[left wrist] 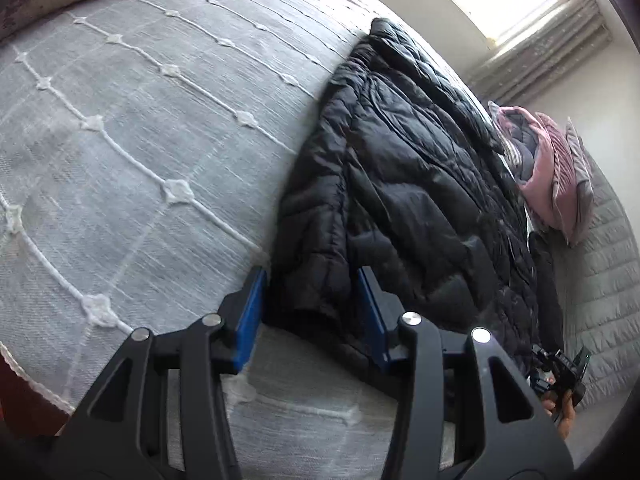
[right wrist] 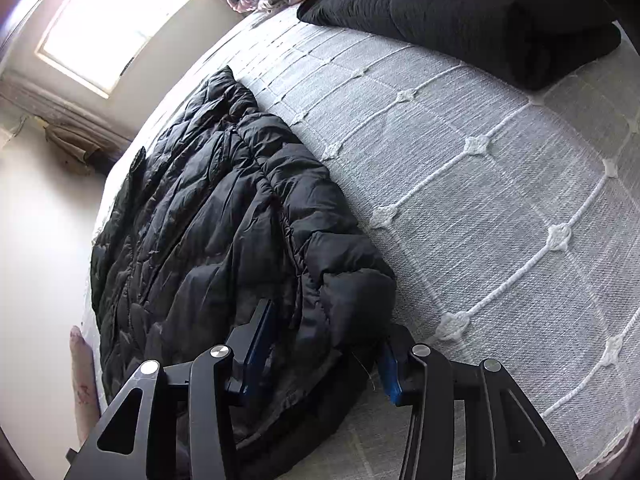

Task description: Fold large clothes

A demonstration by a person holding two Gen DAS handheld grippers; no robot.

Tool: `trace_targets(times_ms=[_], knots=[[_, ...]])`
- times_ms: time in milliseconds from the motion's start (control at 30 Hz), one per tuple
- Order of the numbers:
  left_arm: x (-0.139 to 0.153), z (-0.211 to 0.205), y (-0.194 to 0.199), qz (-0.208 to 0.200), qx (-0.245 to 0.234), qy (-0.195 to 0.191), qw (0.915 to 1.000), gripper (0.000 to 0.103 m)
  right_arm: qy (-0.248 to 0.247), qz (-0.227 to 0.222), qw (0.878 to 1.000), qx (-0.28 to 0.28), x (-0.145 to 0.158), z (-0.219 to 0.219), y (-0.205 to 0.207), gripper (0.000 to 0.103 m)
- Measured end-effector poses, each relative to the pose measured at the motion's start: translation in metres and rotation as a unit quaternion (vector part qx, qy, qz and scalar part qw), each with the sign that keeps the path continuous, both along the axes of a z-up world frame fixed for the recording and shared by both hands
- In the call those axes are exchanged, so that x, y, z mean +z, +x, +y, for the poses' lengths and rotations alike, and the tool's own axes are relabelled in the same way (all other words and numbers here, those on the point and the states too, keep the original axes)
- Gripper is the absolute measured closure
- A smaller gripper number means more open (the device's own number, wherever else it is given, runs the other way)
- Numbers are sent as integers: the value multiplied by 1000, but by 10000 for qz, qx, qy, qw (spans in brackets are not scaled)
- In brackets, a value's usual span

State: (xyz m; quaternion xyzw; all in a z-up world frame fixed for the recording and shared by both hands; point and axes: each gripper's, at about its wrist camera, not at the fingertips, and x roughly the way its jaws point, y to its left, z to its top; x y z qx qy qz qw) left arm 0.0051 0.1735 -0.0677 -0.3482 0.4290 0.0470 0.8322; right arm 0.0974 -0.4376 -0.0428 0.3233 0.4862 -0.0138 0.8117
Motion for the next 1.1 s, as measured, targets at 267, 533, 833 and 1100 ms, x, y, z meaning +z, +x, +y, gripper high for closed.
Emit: trace_targets(times_ms=[267,533,833,1100], knots=[[0,-9,5,-35,-28,35,10000,55,134,-83,9996,230,-1,12,6,71],[6,-20,11,-186,-70,229,9995,90,247,-283,9991,208,-2,11,8,93],[26,-11,-17,-663,111,342,9972,98,216,-1192,9919,386,29,21,-22,97],[50,-10,-84,-1002,218,132,9946,99,1324,-2265,9637,495,55,7,-96,97]])
